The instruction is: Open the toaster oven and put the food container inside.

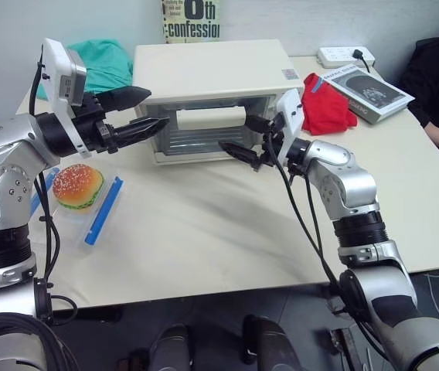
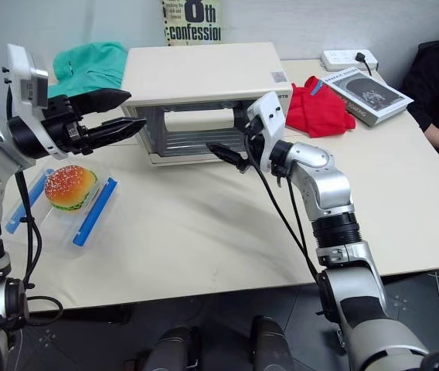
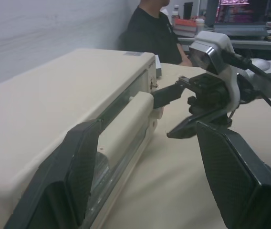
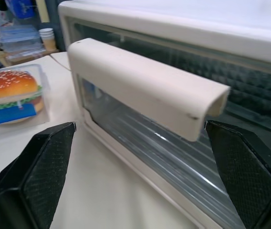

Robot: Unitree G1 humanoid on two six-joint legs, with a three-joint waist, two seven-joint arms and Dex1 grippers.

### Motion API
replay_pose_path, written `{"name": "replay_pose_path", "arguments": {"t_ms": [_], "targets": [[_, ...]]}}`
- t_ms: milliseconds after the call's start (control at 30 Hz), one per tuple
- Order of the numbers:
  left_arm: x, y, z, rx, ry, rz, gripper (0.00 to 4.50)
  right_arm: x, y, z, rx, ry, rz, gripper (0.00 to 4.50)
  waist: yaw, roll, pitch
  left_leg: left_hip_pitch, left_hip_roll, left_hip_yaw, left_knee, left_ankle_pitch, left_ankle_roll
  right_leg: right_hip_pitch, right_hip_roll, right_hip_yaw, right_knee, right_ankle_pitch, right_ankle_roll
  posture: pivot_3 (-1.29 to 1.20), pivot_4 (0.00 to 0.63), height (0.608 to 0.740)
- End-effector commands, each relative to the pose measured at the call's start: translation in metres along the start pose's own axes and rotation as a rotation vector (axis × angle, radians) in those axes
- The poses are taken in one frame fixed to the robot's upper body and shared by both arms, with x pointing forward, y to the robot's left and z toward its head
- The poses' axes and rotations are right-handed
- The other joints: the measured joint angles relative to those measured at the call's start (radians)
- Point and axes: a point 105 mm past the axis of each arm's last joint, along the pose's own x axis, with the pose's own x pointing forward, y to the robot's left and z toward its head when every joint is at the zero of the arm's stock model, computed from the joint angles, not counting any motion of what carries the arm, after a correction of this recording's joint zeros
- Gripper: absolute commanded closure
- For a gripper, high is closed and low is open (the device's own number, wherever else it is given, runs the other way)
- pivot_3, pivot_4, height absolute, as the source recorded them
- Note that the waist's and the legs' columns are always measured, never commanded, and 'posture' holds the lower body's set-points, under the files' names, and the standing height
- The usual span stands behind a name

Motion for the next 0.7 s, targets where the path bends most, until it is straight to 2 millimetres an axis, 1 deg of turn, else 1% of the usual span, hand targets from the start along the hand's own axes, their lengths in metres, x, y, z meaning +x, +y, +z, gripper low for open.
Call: {"name": "replay_pose_path", "arguments": {"t_ms": [33,133,233,300,333,367,433,500,633,700], "targets": [[-0.005,0.000,0.008,0.046,-0.009,0.027,1.13,0.001,0.019,0.024,-0.065,-0.087,0.087,0.00,0.000,0.000,0.000,0.000,0.000,0.000,0.000,0.000,0.000,0.000,0.000,0.000,0.000,0.000,0.000,0.00,0.150,0.740],[-0.003,0.004,0.005,0.045,0.003,0.044,1.13,-0.003,0.028,0.024,-0.069,-0.094,0.121,0.00,-0.002,0.000,0.000,0.000,0.000,0.000,0.000,0.000,0.000,-0.001,0.000,0.000,0.000,0.000,0.000,0.00,0.150,0.740],[0.003,0.018,0.000,0.064,0.032,0.102,1.13,-0.010,0.036,0.017,-0.061,-0.090,0.133,0.00,-0.001,0.000,0.000,0.000,0.000,0.001,-0.001,0.000,-0.001,-0.002,0.000,0.000,0.001,0.000,0.000,0.00,0.150,0.740],[0.009,0.030,-0.001,0.075,0.037,0.147,1.52,-0.016,0.040,0.007,-0.060,-0.070,0.132,0.00,0.000,0.000,0.000,0.000,0.000,0.001,-0.001,0.000,-0.001,-0.002,0.000,0.000,0.001,0.000,0.000,0.00,0.150,0.740],[0.012,0.032,0.000,0.072,0.028,0.149,1.70,-0.019,0.042,0.003,-0.055,-0.062,0.129,0.00,0.000,0.000,0.000,0.000,0.000,0.001,-0.001,0.000,-0.001,-0.002,0.000,0.000,0.001,0.000,0.000,0.00,0.150,0.740],[0.017,0.033,0.003,0.056,0.008,0.138,2.00,-0.022,0.043,-0.002,-0.050,-0.053,0.125,0.00,0.001,0.000,0.000,0.000,0.000,0.001,0.000,0.000,-0.001,-0.001,0.000,0.000,0.001,0.000,0.000,0.00,0.150,0.740],[0.028,0.032,0.005,0.054,-0.011,0.115,2.62,-0.026,0.045,-0.011,-0.039,-0.037,0.117,0.00,0.001,0.000,0.000,0.000,0.000,0.001,0.000,0.000,0.000,-0.001,0.000,0.000,0.001,0.000,0.000,0.00,0.150,0.740],[0.040,0.029,0.003,0.084,0.002,0.084,3.27,-0.029,0.046,-0.017,-0.030,-0.025,0.110,0.00,0.002,0.000,0.000,0.000,0.000,0.001,0.000,0.000,0.000,-0.001,0.000,0.000,0.001,0.000,0.000,0.00,0.150,0.740],[0.054,0.019,-0.007,0.155,0.040,0.008,4.48,-0.028,0.047,-0.021,-0.017,-0.022,0.099,0.00,-0.003,0.000,0.000,0.000,0.000,0.002,0.000,0.000,-0.001,-0.002,0.000,0.000,0.001,0.000,0.000,0.00,0.150,0.740],[0.058,0.014,-0.008,0.159,0.034,-0.034,4.48,-0.028,0.048,-0.023,-0.009,-0.022,0.093,0.00,-0.001,0.000,0.000,0.000,0.001,0.002,0.000,0.001,-0.001,-0.002,0.001,0.000,0.002,0.000,0.000,0.00,0.150,0.740]]}}
